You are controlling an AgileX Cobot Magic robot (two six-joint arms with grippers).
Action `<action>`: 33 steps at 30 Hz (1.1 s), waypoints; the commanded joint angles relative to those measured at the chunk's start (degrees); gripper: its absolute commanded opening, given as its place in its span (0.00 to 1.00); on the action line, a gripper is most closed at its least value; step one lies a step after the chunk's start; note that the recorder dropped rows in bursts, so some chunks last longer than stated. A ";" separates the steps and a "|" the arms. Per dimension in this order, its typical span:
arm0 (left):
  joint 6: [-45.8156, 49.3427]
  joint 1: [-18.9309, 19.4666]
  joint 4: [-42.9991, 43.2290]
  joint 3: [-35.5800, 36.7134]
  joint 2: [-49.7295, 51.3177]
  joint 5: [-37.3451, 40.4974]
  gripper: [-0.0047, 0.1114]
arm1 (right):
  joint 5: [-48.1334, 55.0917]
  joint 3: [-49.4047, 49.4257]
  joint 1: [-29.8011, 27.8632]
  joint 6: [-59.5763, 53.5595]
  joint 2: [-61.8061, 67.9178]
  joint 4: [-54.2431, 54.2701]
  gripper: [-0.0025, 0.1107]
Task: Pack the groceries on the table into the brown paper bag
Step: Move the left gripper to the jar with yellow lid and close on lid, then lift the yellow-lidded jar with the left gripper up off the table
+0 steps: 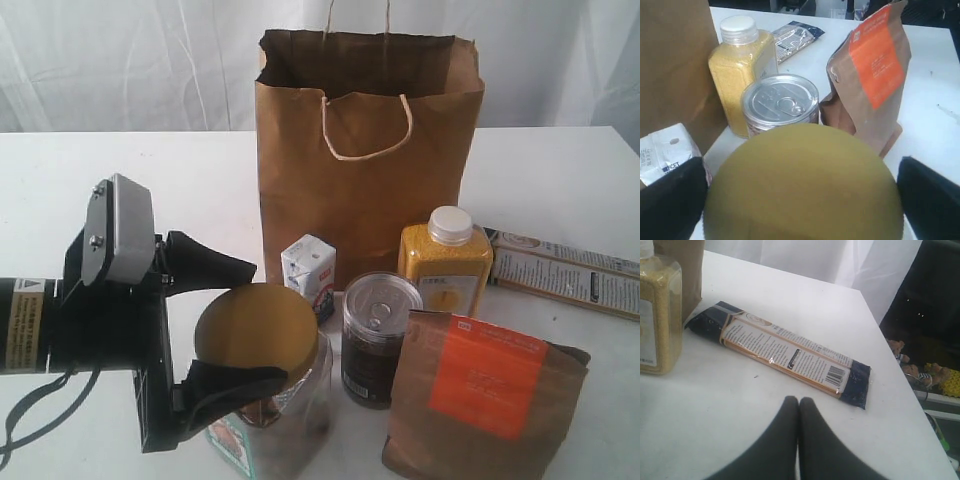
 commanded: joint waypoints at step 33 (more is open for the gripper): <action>1.48 -0.59 3.38 -0.09 0.57 10.84 0.26 | -0.14 0.07 -0.21 0.22 -0.15 -0.08 0.02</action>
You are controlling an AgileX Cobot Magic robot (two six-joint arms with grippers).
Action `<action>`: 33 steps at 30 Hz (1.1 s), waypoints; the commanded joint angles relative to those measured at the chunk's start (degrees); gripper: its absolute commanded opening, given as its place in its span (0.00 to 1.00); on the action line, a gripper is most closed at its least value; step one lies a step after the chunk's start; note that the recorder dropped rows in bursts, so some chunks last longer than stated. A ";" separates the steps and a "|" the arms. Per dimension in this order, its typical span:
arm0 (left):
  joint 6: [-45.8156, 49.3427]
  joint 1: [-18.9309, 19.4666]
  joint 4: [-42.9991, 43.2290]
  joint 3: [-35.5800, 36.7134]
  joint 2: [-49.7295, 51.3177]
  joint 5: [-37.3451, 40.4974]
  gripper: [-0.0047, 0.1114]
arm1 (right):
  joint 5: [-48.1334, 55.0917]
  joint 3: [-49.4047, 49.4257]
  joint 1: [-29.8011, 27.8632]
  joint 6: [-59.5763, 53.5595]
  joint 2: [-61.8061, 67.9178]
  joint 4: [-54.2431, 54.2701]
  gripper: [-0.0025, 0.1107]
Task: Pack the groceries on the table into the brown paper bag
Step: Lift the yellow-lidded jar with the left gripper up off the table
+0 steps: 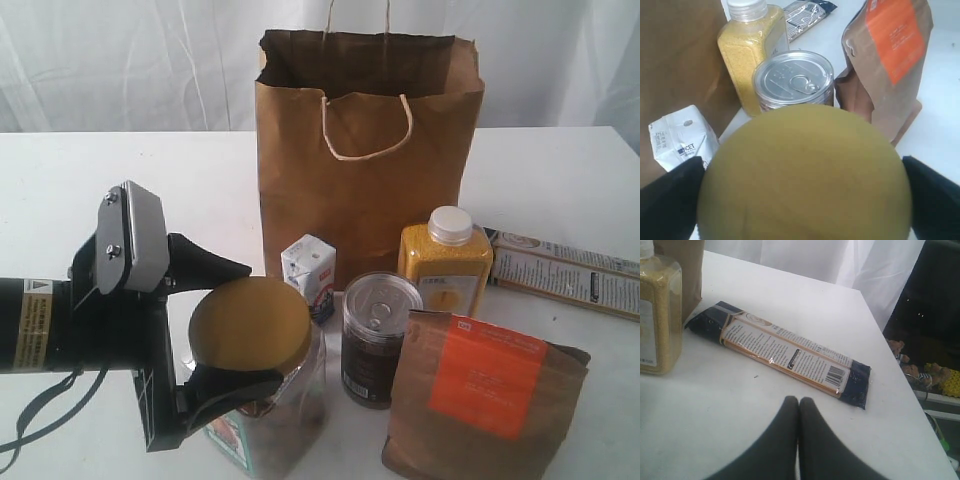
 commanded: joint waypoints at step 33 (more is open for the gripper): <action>-0.17 0.36 -9.08 0.44 -6.57 0.84 0.04 | -0.14 0.07 -0.21 0.22 -0.15 -0.08 0.02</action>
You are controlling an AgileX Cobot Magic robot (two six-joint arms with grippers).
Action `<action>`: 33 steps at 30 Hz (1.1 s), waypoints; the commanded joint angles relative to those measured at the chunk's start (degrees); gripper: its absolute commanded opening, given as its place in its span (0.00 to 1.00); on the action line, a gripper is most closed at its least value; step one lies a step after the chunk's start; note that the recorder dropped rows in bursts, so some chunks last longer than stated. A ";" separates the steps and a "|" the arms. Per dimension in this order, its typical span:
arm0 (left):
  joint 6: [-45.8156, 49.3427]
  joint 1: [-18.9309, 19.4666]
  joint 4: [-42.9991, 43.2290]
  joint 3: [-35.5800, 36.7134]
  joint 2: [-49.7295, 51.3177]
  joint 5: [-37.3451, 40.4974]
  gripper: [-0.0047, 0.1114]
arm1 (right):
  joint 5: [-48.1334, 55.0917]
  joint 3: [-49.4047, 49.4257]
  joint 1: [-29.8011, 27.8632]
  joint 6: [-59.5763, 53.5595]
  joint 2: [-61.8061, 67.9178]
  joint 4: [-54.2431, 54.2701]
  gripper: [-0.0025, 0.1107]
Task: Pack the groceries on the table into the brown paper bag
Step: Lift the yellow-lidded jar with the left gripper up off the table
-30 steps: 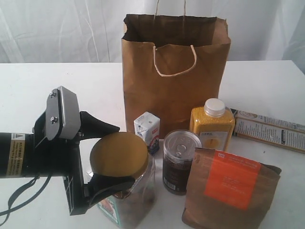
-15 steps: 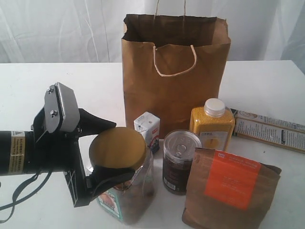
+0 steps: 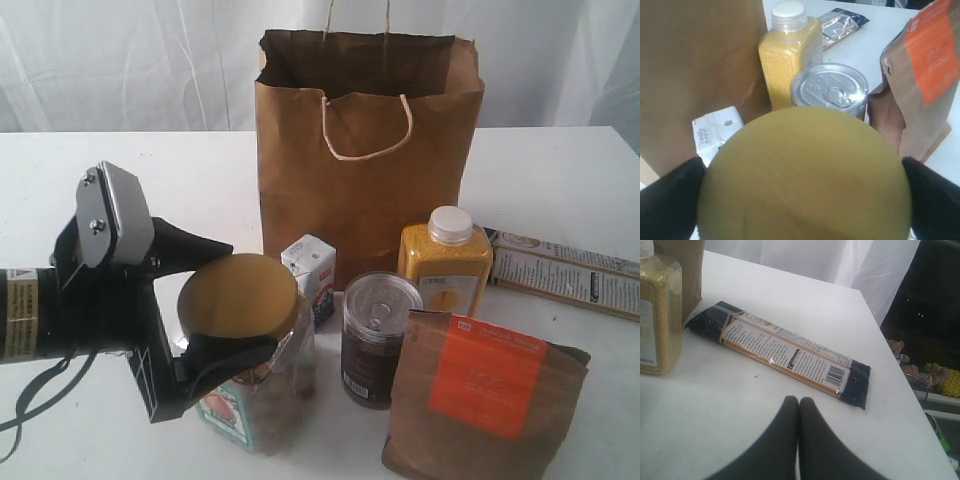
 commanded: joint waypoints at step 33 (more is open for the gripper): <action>-1.49 3.18 -3.45 -17.95 -34.42 30.65 0.04 | -0.14 0.07 -0.21 0.22 -0.15 -0.08 0.02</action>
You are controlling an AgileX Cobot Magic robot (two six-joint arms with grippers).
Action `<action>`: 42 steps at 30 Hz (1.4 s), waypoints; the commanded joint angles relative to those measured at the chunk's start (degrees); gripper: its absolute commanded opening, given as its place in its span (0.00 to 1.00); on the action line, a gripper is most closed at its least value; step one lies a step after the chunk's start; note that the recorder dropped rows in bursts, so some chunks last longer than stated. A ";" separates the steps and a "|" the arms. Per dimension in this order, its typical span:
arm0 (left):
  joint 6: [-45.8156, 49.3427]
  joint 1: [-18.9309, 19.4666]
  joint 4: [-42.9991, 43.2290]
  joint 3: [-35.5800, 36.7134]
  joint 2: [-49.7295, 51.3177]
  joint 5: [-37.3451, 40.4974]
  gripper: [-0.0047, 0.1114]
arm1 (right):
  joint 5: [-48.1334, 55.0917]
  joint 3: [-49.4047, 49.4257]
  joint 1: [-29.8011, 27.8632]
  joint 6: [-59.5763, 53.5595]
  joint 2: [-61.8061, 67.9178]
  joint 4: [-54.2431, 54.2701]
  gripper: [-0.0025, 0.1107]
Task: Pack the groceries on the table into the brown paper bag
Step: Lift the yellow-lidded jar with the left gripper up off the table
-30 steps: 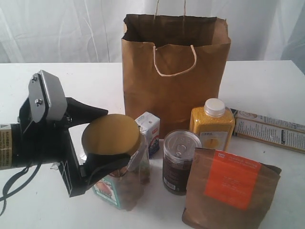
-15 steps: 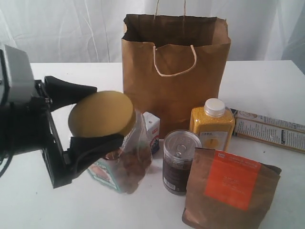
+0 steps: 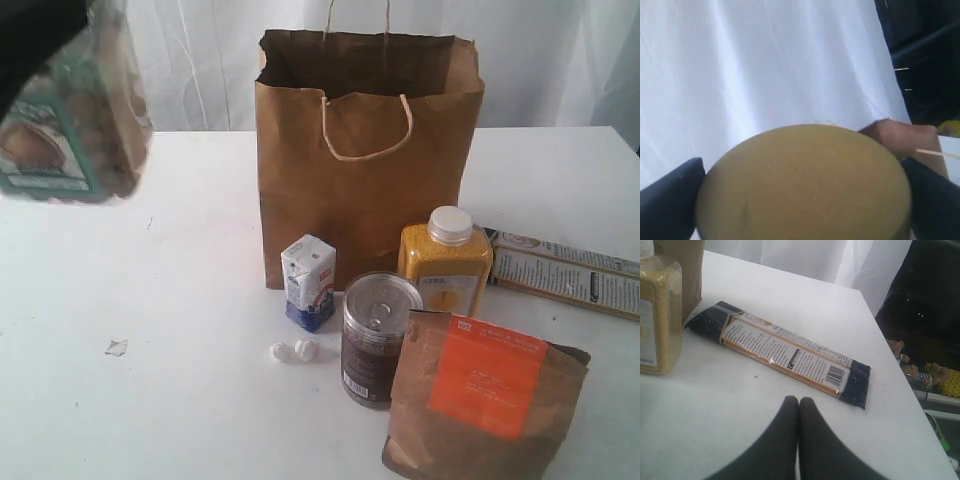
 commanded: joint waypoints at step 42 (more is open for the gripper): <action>-13.15 7.44 -17.93 -42.92 48.51 -45.51 0.04 | -0.14 0.07 -0.21 0.22 -0.15 -0.08 0.02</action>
